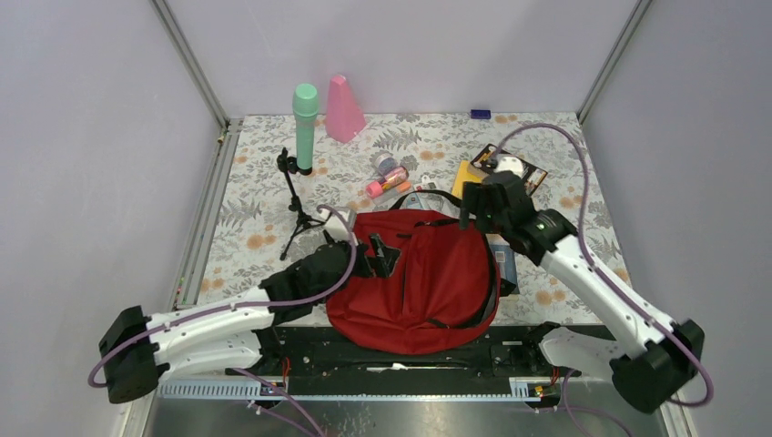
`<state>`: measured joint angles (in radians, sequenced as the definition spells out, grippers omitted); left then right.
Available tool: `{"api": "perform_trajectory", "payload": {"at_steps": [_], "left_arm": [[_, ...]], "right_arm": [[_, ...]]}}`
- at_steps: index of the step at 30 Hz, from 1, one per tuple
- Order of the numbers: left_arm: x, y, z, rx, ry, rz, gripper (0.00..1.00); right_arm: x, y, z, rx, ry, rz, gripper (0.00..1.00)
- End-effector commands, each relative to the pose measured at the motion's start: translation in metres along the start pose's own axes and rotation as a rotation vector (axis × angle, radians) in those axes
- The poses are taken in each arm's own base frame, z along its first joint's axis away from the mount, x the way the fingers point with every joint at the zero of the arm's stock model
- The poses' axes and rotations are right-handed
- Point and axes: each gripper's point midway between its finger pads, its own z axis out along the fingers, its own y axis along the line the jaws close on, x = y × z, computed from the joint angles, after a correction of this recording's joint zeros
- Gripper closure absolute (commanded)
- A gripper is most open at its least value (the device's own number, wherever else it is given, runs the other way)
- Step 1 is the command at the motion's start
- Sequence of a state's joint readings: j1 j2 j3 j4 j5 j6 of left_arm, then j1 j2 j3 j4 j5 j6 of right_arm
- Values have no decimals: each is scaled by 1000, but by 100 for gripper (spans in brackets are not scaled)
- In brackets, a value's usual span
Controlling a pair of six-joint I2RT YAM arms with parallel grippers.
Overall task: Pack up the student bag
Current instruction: Unzip the student bag at the center of the board.
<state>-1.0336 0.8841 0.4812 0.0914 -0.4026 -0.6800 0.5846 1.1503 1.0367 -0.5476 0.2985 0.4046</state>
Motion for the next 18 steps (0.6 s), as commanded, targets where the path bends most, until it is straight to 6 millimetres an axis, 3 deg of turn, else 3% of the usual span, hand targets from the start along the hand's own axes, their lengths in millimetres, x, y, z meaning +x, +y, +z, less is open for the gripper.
{"api": "perform_trajectory", "payload": {"at_steps": [1,4,9,13,18], "left_arm": [[-18,-46,24,85,-30,72,1],[-6,-83,50,160,14,128,1],[10,-122,95,196,53,205,1],[23,-129,124,175,85,258,1],[55,-122,147,140,182,272,1]], "right_arm": [[11,-55,-15,162,-35,57,9],[21,-83,-17,218,-38,149,7],[40,-114,-13,264,-5,280,6],[51,-118,-15,257,0,314,6],[54,-116,-22,225,-34,318,6]]}}
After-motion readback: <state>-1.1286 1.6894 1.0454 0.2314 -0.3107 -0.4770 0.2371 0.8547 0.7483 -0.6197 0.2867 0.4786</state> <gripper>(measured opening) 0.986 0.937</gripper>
